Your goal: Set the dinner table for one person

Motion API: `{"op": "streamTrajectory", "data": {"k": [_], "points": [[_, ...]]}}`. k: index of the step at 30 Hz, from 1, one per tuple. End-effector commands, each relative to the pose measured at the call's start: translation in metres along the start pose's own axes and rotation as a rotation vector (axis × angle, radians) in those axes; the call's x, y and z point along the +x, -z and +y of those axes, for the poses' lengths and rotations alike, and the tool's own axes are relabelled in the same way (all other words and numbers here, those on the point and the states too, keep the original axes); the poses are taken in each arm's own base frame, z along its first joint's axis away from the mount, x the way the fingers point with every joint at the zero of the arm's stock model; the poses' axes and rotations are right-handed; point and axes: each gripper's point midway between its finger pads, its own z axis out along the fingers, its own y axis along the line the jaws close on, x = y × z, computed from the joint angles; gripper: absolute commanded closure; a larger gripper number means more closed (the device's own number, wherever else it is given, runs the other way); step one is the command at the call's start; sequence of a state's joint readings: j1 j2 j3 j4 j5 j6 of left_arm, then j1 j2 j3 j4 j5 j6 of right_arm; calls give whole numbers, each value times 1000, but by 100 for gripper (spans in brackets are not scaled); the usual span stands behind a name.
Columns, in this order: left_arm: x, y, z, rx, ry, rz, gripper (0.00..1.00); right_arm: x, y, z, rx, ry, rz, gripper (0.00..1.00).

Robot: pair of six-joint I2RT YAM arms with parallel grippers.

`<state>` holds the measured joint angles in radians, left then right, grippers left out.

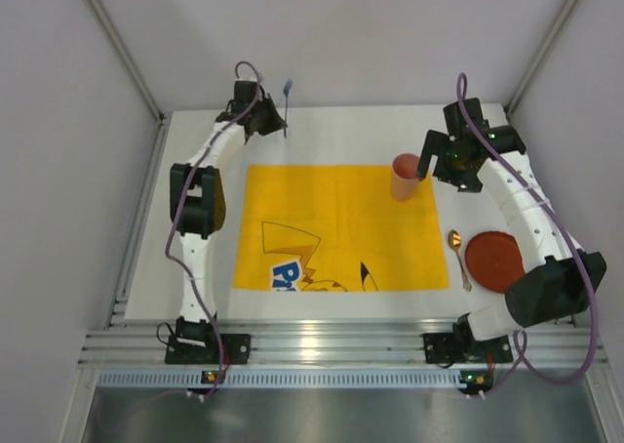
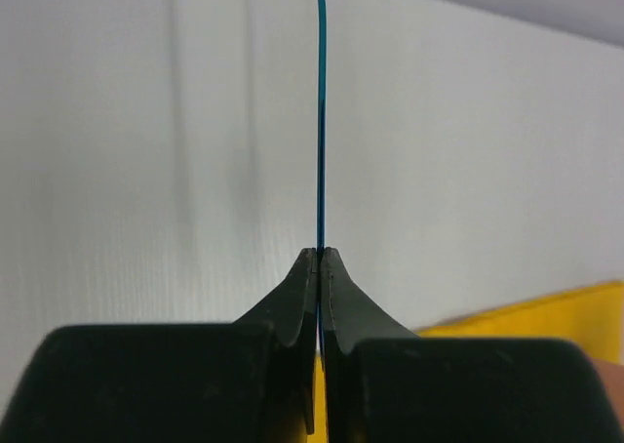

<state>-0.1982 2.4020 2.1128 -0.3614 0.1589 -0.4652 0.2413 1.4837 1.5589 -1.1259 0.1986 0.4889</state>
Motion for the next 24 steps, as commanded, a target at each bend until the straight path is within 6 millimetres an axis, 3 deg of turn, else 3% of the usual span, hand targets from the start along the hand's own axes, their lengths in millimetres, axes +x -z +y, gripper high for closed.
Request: {"op": "streamTrajectory", "data": {"k": [1, 2, 3, 5, 6, 8, 9, 12, 14, 15, 16, 18, 19, 24], "points": [[-74, 98, -70, 450, 109, -94, 100, -16, 17, 2, -86, -20, -101, 6], [-81, 128, -79, 509, 115, -109, 100, -15, 17, 1, -91, -25, -104, 6], [-47, 123, -57, 498, 161, -33, 100, -10, 17, 0, -107, -20, -103, 6], [-33, 157, -63, 545, 164, -8, 100, -6, 19, -2, -122, -25, -108, 6], [3, 159, -49, 529, 210, 68, 100, 3, 15, -4, -123, -24, -87, 6], [37, 178, -49, 560, 246, 152, 100, 9, 19, -6, -143, -29, -98, 7], [64, 194, -46, 560, 267, 195, 100, 16, 16, -6, -153, -33, -82, 7], [111, 226, -39, 544, 302, 242, 100, 31, 17, -6, -182, -40, -66, 7], [128, 241, -34, 518, 299, 238, 100, 38, 18, -6, -196, -38, -60, 7], [151, 243, -20, 452, 330, 270, 100, 41, 19, -6, -201, -38, -57, 7], [151, 258, -23, 449, 310, 235, 100, 45, 18, -7, -201, -37, -49, 7], [173, 264, -9, 379, 318, 246, 100, 49, 20, -6, -212, -31, -49, 7], [171, 269, -5, 352, 307, 205, 100, 51, 20, -5, -214, -25, -46, 7], [201, 267, 20, 249, 375, 179, 100, 62, 25, -2, -223, 10, -41, 7]]}}
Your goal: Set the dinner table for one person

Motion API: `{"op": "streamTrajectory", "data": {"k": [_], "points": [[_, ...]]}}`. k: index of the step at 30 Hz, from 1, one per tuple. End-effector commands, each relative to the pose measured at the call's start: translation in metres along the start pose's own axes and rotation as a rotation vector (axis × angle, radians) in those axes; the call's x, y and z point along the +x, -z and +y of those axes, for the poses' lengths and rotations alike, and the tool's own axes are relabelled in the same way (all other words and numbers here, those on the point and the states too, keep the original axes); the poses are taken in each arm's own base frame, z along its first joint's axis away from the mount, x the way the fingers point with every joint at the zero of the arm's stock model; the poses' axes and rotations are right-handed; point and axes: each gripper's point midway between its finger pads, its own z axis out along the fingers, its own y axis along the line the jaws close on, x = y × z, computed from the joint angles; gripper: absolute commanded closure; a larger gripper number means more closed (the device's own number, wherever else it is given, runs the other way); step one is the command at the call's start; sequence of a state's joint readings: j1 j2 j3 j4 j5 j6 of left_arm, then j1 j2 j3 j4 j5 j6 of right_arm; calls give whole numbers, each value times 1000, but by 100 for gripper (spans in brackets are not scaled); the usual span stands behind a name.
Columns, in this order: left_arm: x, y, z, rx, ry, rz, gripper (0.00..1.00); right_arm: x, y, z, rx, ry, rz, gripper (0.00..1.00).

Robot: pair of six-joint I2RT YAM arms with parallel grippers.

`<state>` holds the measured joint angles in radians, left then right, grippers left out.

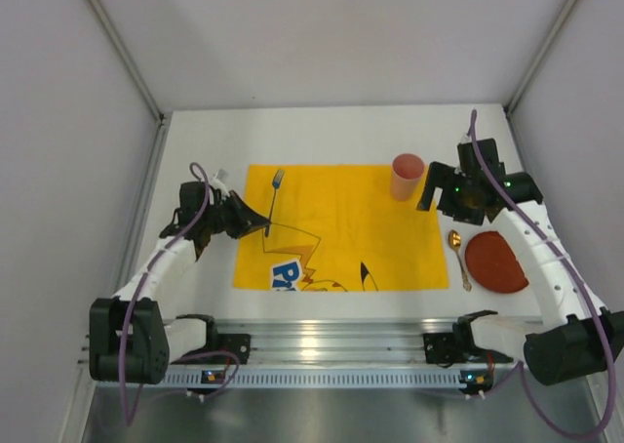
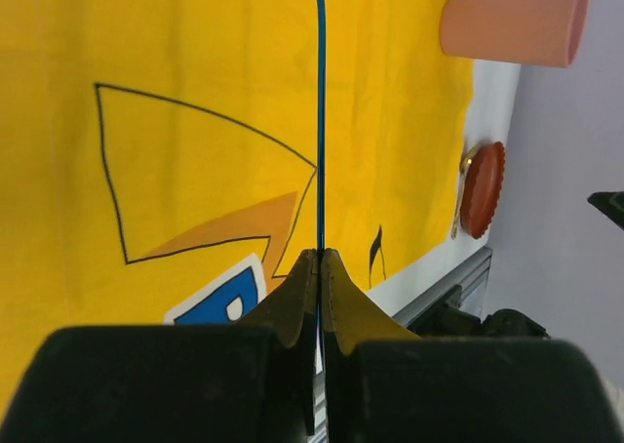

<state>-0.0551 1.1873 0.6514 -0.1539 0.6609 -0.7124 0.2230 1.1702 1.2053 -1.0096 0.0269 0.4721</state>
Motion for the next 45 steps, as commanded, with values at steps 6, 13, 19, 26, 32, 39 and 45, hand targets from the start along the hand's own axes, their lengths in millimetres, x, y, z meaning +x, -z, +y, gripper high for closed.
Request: {"op": "streamTrajectory", "data": {"k": [6, 13, 19, 26, 32, 39, 45], "points": [[24, -3, 60, -161, 93, -69, 92, 16, 6, -2, -20, 35, -23, 5], [29, -5, 69, -181, 94, -66, 33, 32, -1, -13, 9, 34, 8, 5], [-3, 8, 47, -211, 25, -136, 1, 45, -18, -36, 92, -40, 63, 0], [-67, 13, 6, -203, -73, -239, 1, 76, -75, -58, 78, -233, 230, 3], [-80, -4, -1, -187, -117, -168, 2, 71, -100, -102, 248, -315, 284, 10], [-83, -20, 9, -178, -108, -129, 3, 79, -105, -135, 381, -352, 305, 13], [-85, -27, 15, -181, -114, -100, 4, 82, -117, -157, 435, -369, 333, 14]]}}
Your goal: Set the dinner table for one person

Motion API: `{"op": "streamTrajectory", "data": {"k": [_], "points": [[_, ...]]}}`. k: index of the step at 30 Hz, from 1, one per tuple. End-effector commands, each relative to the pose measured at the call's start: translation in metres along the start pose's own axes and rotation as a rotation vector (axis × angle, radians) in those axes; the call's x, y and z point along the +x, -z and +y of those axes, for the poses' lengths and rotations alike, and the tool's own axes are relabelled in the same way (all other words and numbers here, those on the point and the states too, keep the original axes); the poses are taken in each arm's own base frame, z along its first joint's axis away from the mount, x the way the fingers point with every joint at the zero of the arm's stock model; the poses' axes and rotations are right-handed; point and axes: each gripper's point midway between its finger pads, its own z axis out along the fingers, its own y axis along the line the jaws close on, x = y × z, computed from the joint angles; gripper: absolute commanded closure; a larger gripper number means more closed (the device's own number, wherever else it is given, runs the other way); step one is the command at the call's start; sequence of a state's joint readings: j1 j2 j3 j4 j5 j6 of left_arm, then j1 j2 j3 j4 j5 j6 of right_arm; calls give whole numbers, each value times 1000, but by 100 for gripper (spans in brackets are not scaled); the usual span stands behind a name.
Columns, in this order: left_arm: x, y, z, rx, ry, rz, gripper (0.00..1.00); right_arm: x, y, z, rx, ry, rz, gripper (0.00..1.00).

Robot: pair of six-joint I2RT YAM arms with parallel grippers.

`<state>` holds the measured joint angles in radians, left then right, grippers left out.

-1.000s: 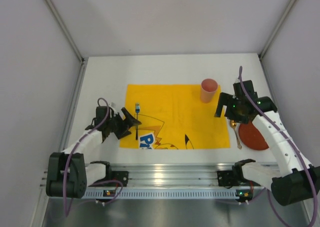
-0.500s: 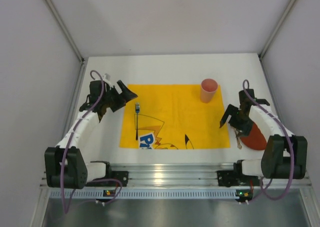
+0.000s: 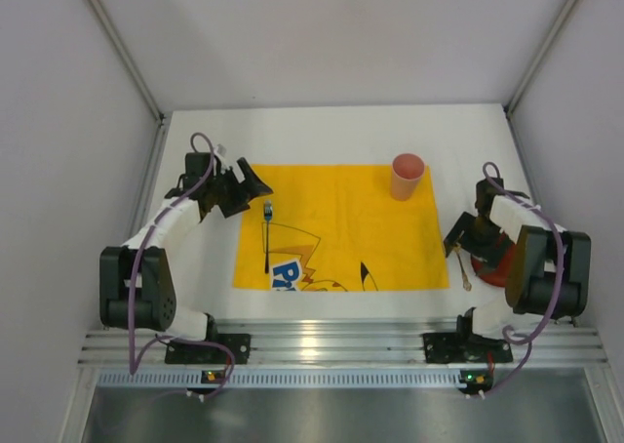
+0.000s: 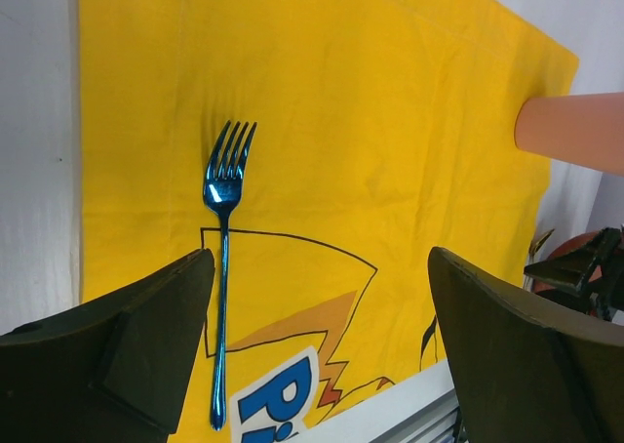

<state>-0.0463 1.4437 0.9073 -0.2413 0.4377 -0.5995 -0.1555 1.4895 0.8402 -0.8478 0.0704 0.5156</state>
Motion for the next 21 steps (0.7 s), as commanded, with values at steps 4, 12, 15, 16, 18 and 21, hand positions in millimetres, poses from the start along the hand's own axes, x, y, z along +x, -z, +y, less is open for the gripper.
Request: {"op": "streamTrajectory", "data": {"k": [4, 12, 15, 16, 18, 21], "points": [[-22, 0, -14, 40, -54, -24, 5, -30, -22, 3, 29, -3, -38, 19], [-25, -3, -11, 27, -54, -15, 5, -32, -37, 11, 32, 23, -8, 55], [-24, -5, -10, 23, -42, -11, 5, -31, -41, 10, 47, 38, -1, 59], [-24, -6, -9, 22, -40, -10, 5, -33, -42, 10, 53, 43, -2, 59], [-23, -6, -9, 24, -33, -10, 5, -32, -45, 9, 60, 52, 8, 64], [-21, -7, -8, 22, -25, -6, 6, -35, -49, 9, 71, 60, 15, 74]]}}
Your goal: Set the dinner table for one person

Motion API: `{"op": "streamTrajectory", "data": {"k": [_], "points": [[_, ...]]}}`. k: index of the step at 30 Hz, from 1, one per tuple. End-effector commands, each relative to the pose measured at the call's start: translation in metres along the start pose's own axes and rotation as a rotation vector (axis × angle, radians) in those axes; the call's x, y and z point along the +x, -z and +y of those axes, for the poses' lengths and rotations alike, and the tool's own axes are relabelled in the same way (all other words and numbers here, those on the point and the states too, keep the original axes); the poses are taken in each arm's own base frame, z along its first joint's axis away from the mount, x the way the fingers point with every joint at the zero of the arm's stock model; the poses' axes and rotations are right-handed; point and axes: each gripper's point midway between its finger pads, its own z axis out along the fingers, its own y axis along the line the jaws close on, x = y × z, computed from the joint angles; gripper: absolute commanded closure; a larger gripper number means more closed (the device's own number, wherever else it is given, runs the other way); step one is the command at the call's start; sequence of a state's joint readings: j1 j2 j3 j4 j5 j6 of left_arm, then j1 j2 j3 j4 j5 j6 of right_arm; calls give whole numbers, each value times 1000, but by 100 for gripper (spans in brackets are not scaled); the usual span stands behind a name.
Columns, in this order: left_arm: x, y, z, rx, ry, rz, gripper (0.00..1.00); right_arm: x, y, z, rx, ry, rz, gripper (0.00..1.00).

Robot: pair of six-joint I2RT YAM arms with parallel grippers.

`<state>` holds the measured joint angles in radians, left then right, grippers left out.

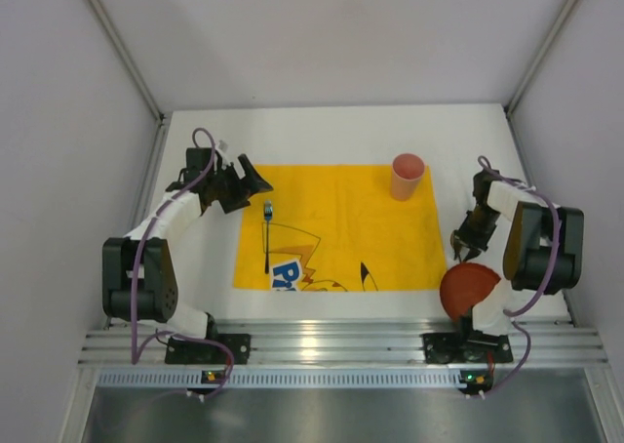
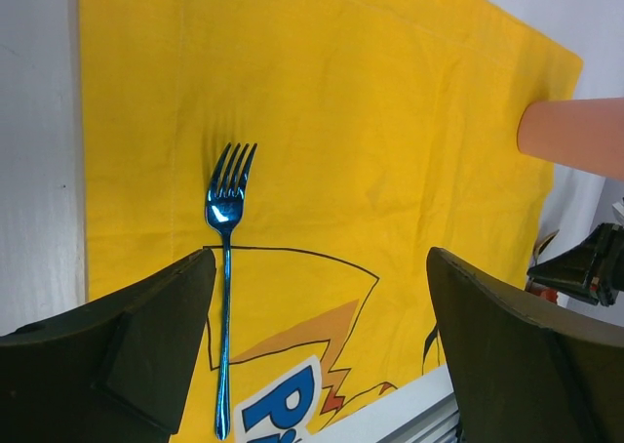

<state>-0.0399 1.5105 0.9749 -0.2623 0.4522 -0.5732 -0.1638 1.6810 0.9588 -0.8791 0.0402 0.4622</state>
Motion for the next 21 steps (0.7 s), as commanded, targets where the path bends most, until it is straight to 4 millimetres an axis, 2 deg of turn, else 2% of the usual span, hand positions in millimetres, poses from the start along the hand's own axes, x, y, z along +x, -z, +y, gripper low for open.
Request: {"op": "streamTrajectory", "data": {"k": [1, 4, 5, 9, 11, 12, 13, 15, 16, 19, 21], "points": [[-10, 3, -7, 23, -11, -26, 6, -30, -32, 0, 55, 13, -93, 77], [-10, 5, -6, 15, -13, -27, 6, -33, -37, -1, 69, 34, -86, 97], [-9, 6, -6, 13, -13, -28, 6, -35, -38, 0, 69, 36, -87, 100], [-10, 11, -9, 16, -15, -35, 6, -48, -30, 2, 76, 37, -121, 100], [-11, 14, -14, 30, -9, -42, 6, -66, -12, 5, 84, 38, -175, 100], [-12, 15, -16, 36, -7, -43, 6, -68, 1, 7, 101, 65, -197, 100], [-13, 17, -20, 50, -6, -45, 6, -90, 23, 10, 127, 70, -278, 100], [-14, 18, -25, 65, 4, -49, 6, -98, 49, 14, 153, 92, -322, 100], [-15, 18, -27, 74, 4, -52, 6, -112, 71, 22, 138, 86, -380, 100], [-21, 22, -35, 95, 11, -64, 6, -119, 113, 35, 97, 100, -474, 100], [-26, 26, -41, 104, 7, -81, 6, -111, 132, 48, 74, 137, -506, 100]]}}
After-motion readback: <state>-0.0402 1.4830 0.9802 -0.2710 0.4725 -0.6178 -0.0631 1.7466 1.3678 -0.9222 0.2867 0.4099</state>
